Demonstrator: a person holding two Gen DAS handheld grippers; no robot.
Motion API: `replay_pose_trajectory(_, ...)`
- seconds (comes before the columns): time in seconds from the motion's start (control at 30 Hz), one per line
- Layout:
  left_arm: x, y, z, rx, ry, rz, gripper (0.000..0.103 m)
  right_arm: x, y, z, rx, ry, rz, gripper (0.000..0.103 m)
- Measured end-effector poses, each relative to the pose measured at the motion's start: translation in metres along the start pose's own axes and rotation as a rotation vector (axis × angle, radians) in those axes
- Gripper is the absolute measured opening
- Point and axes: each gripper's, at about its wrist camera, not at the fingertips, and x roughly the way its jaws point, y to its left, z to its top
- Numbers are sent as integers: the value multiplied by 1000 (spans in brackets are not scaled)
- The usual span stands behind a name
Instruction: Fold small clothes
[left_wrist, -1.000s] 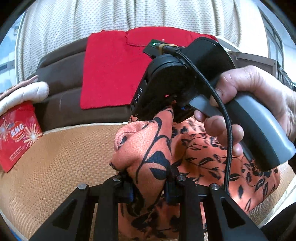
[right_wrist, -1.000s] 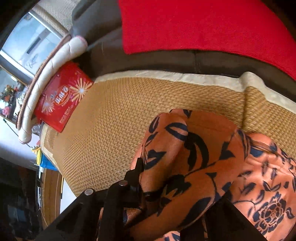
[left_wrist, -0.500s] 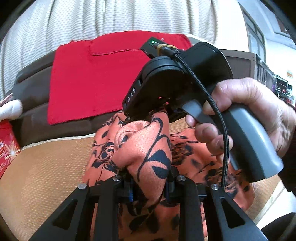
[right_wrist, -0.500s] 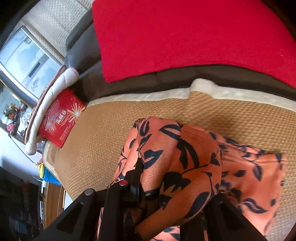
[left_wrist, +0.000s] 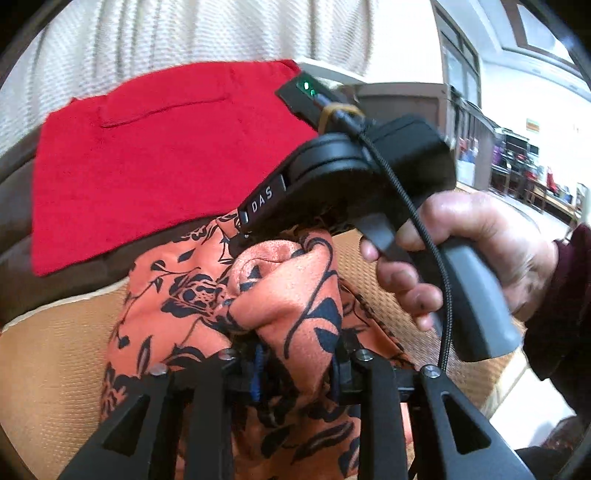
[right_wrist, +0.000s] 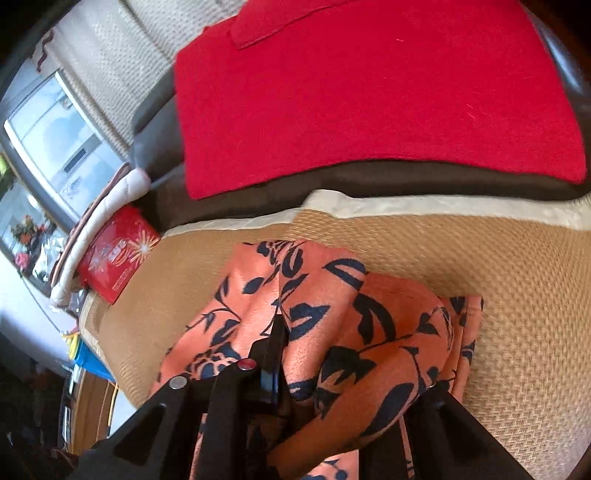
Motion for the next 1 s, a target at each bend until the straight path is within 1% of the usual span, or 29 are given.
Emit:
replay_pose_trajectory(0.03,-1,0,0,-3,9,-25,38,1,-9,-3,18,-1,4,18)
replay_pose_trajectory(0.1,-5,8,0,-12,16,-100,46,7,-23,-10,50,1,0,18)
replay_pose_trajectory(0.17,-20,17,3,2,-15,-156,49,7,-31,-13,75,-9,6,18)
replay_pose_trajectory(0.2,-29,18,3,11,-38,-160,51,4,-33,-14,93,-27,19,18)
replay_pose_trajectory(0.23,-39,30,-2,24,-77,-149,54,0,-32,-13,104,-46,35,17)
replay_pose_trajectory(0.27,-51,34,-4,37,-113,-127,56,-9,-28,-11,102,-76,46,17)
replay_pose_trajectory(0.3,-63,42,-4,52,-157,-82,59,-17,-23,-7,89,-98,47,17)
replay_pose_trajectory(0.37,-76,57,-9,48,-195,-33,62,-37,-9,2,50,-147,40,17)
replay_pose_trajectory(0.4,-79,70,-9,26,-202,-9,62,-44,-6,5,36,-160,35,17)
replay_pose_trajectory(0.5,-75,101,-9,-50,-165,66,62,-63,-7,9,23,-187,13,17)
replay_pose_trajectory(0.57,-62,123,-8,-125,-108,103,62,-67,-15,6,37,-173,-4,17)
replay_pose_trajectory(0.6,-57,132,-8,-162,-83,106,62,-67,-24,2,58,-161,-24,17)
replay_pose_trajectory(0.67,-41,155,-6,-260,-34,99,62,-65,-38,-7,108,-142,-20,17)
replay_pose_trajectory(0.7,-31,164,-8,-301,-10,83,62,-64,-46,-15,136,-135,-19,17)
replay_pose_trajectory(0.73,-19,174,-11,-339,30,66,62,-64,-47,-18,147,-132,-20,17)
replay_pose_trajectory(0.8,-4,183,-13,-382,67,68,62,-71,-42,-27,161,-145,-14,17)
replay_pose_trajectory(0.87,8,189,-6,-394,81,68,62,-83,-30,-33,143,-184,-12,16)
replay_pose_trajectory(0.9,11,186,-5,-388,79,62,62,-92,-23,-38,134,-210,-6,16)
replay_pose_trajectory(1.0,18,170,-5,-317,97,27,62,-109,-16,-53,136,-249,-9,16)
